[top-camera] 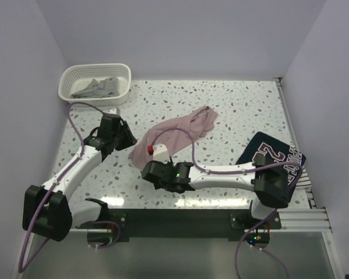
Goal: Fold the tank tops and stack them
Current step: Flatten the tank top out
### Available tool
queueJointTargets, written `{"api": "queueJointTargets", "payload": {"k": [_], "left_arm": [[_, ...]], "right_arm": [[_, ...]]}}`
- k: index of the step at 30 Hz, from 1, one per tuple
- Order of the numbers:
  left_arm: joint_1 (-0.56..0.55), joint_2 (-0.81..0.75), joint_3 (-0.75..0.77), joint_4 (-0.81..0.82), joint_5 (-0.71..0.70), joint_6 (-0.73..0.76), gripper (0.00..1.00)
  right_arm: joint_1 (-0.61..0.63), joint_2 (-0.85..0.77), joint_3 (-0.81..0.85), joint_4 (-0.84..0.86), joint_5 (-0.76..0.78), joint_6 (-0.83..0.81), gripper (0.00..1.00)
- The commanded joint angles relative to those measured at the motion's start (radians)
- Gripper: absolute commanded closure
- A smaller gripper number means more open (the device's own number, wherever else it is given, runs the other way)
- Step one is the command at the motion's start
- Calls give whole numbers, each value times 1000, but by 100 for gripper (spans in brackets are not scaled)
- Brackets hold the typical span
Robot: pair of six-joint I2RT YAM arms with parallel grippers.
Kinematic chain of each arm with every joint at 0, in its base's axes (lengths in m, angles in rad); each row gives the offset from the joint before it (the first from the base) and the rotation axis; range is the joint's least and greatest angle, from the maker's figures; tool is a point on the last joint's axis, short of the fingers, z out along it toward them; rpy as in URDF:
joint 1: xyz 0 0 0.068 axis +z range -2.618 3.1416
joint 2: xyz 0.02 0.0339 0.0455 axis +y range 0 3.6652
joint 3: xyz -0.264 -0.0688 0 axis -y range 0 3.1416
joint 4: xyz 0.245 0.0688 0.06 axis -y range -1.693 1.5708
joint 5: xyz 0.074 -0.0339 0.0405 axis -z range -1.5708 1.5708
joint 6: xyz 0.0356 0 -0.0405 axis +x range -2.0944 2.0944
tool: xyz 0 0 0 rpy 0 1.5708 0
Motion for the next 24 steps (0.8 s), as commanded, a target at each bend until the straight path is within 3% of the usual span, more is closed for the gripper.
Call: {"api": "queueJointTargets", "payload": {"k": [1, 16, 24], "left_arm": [[60, -19, -8, -33, 54, 55, 58], [116, -36, -10, -34, 102, 101, 59], [128, -36, -28, -21, 119, 107, 60]], "right_arm": [[43, 99, 91, -28, 54, 23, 50], [37, 317, 234, -37, 31, 25, 53], [-15, 343, 194, 33, -18, 28, 66]]}}
